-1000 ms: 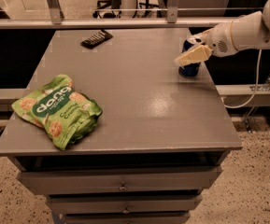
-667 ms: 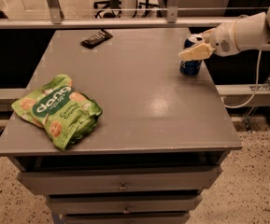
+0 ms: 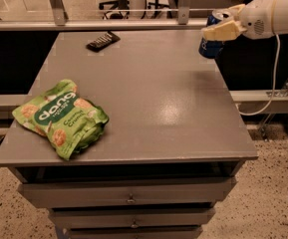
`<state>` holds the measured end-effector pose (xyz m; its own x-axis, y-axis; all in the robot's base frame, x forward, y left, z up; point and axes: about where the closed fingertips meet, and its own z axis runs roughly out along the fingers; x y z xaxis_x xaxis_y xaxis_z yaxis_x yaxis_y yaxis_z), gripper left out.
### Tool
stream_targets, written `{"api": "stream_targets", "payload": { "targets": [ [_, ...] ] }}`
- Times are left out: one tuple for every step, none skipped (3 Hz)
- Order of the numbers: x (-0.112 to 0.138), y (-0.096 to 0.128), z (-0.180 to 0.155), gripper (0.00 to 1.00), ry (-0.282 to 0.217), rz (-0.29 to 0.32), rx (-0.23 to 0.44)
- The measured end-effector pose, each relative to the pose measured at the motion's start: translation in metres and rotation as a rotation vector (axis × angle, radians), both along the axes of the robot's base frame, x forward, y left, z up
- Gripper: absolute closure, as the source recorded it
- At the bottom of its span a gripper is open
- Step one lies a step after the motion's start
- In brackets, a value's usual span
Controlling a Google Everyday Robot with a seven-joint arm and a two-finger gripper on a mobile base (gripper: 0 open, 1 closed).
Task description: Move pepsi can near rxbar chocolate
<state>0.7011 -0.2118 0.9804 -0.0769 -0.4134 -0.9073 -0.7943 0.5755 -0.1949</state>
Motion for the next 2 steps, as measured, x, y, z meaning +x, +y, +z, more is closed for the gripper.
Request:
{"api": "stream_targets", "payload": {
  "targets": [
    [0.0006, -0.0011, 0.009, 1.0, -0.016, -0.001, 0.006],
    [0.0007, -0.0009, 0.009, 1.0, -0.016, -0.001, 0.006]
  ]
}}
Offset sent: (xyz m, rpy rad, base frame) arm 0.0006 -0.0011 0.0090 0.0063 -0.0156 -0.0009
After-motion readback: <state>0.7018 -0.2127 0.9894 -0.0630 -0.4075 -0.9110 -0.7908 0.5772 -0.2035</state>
